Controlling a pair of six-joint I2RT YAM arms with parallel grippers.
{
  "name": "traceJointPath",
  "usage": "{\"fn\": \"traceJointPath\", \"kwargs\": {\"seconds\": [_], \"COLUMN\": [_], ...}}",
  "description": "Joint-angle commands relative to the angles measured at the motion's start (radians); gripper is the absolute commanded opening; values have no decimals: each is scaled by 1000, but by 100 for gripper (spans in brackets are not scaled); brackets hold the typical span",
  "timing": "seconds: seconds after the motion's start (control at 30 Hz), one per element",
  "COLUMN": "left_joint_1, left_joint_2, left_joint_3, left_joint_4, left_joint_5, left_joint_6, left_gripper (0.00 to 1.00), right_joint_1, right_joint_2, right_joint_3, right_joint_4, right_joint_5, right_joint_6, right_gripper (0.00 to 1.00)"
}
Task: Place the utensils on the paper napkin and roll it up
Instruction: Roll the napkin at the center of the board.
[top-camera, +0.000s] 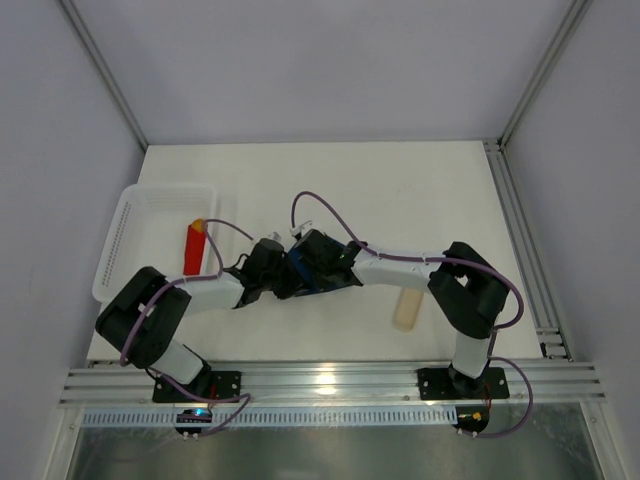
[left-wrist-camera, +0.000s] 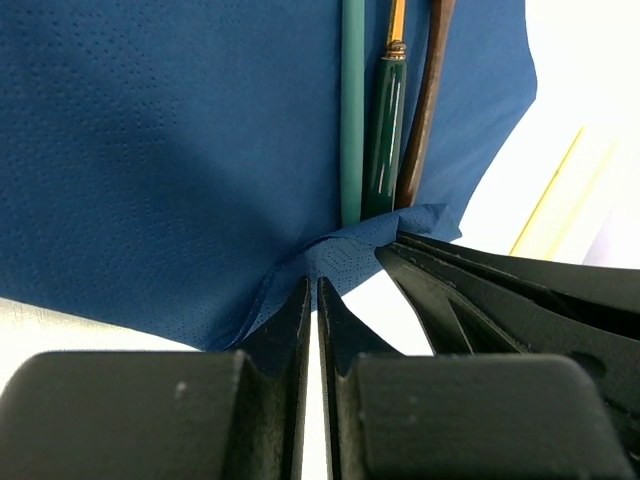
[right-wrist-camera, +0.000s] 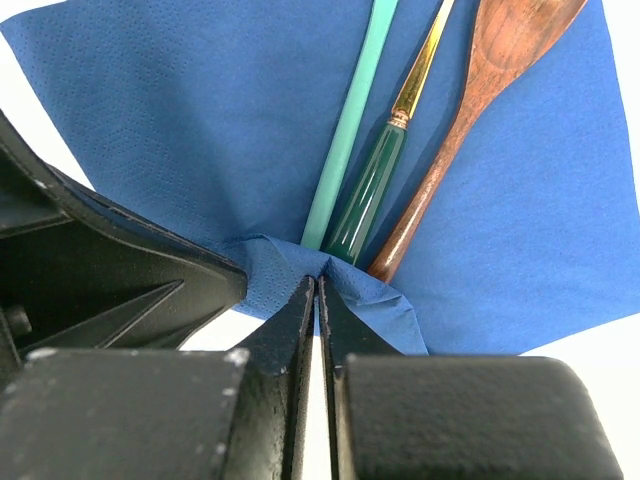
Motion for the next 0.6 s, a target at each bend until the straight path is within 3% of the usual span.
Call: {"fn": "traceJointPath", "kwargs": {"seconds": [0.0, 0.3, 0.57], "left_joint_1": [-6, -6, -6], "left_joint_2": [17, 28, 28], "left_joint_3": [-8, -3, -3], "left_joint_4": [40, 45, 49], "left_joint_5": [-14, -8, 4], "left_joint_6": [4, 4, 2], "left_gripper": [5, 2, 2], "right_joint_1": [-1, -2, -10], "right_joint_2": [-38, -136, -226], "right_joint_3": [-6, -12, -70], "right_joint_4": [34, 10, 5], "right_joint_5": [11, 19, 19], "right_joint_6": [18, 31, 49], "right_gripper": [8, 24, 27]}}
